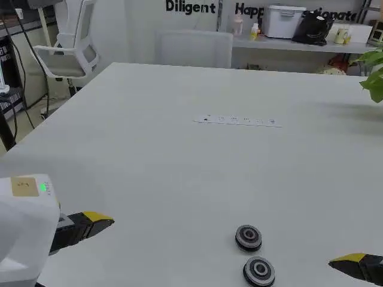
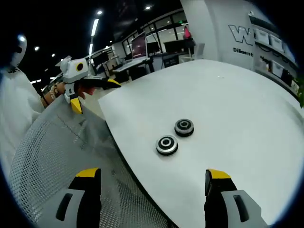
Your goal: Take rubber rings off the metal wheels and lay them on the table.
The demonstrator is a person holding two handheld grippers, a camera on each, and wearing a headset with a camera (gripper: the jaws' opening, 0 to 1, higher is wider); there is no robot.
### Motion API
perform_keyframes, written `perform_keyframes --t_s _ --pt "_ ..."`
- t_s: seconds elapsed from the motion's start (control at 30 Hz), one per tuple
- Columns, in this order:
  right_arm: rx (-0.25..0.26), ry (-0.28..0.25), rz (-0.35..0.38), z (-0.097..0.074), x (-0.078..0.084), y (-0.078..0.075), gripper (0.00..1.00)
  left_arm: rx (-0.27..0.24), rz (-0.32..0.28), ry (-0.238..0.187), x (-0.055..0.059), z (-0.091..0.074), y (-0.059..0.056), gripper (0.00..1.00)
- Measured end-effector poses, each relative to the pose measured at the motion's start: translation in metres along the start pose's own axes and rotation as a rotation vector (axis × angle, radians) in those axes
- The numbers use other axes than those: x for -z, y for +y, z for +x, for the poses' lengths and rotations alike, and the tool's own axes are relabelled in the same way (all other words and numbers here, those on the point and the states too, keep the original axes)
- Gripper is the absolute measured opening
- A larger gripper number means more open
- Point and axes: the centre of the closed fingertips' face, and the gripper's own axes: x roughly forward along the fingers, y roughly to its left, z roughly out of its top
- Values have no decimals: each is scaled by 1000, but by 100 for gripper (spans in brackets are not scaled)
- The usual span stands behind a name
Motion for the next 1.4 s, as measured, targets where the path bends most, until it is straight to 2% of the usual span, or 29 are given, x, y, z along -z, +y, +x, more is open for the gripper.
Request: perform_keyframes --t_s 0.17,0.8,1.4 --pt "-3 -11 2 0 -2 0 88 -11 0 -1 0 -1 1 100" --pt "-21 18 -8 2 4 2 87 -4 -5 10 3 0 -1 99" --pt "-21 12 -16 2 2 5 86 -11 -14 14 5 -1 2 98"
